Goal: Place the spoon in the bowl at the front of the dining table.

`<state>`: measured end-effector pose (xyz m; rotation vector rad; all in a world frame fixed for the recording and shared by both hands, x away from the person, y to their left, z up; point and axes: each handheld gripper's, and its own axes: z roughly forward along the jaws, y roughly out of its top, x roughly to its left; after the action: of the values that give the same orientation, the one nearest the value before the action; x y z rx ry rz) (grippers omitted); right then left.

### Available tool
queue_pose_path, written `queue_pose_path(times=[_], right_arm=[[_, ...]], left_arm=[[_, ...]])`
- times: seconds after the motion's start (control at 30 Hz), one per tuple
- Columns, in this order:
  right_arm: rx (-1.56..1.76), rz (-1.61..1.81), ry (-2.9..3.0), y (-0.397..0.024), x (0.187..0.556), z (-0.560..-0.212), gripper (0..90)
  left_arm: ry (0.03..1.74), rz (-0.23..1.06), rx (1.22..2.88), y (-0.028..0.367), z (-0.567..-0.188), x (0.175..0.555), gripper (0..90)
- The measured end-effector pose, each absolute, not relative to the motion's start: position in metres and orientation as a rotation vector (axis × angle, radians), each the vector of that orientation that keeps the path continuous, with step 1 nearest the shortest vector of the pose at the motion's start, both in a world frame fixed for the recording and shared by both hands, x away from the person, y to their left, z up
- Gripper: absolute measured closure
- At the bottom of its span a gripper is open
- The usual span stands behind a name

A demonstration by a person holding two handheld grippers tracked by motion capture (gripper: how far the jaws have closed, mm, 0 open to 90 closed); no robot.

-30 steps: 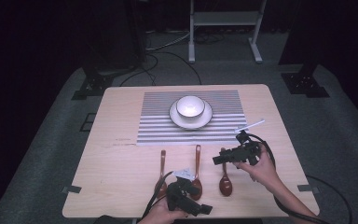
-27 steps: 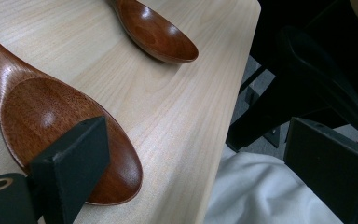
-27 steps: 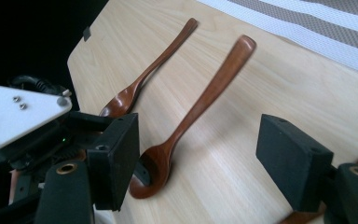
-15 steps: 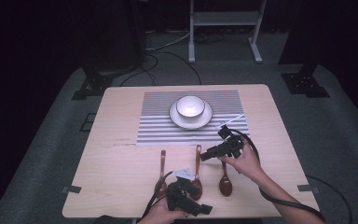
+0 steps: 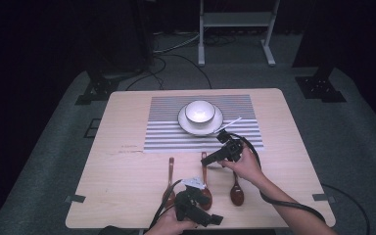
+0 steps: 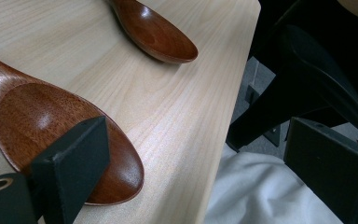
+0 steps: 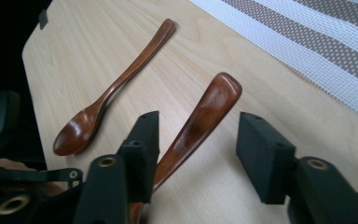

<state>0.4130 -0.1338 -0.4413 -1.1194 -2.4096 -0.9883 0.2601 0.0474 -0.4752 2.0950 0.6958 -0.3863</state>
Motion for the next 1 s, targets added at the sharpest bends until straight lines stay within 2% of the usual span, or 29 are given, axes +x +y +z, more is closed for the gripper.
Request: queue_pose_path(times=[0.07,0.2,0.73,1.0], right_arm=[[-1.115,-0.979,-2.421,-0.1307,0.414,-0.4423,56.6],[-1.118,-0.964,-2.429,-0.1281,0.4164,-0.4445,61.1],[-1.13,-1.008,-2.32,-0.1285,0.4201,-0.4414,71.4],[-1.147,-1.046,-2.212,-0.1313,0.423,-0.4408,80.7]], left_arm=[[0.693,-0.386,2.096,0.0475,-0.4752,0.2601,5.8],[0.693,-0.387,2.097,0.0474,-0.4752,0.2602,5.8],[0.701,-0.407,2.085,0.0497,-0.4748,0.2619,5.8],[0.72,-0.397,2.067,0.0552,-0.4714,0.2647,5.7]])
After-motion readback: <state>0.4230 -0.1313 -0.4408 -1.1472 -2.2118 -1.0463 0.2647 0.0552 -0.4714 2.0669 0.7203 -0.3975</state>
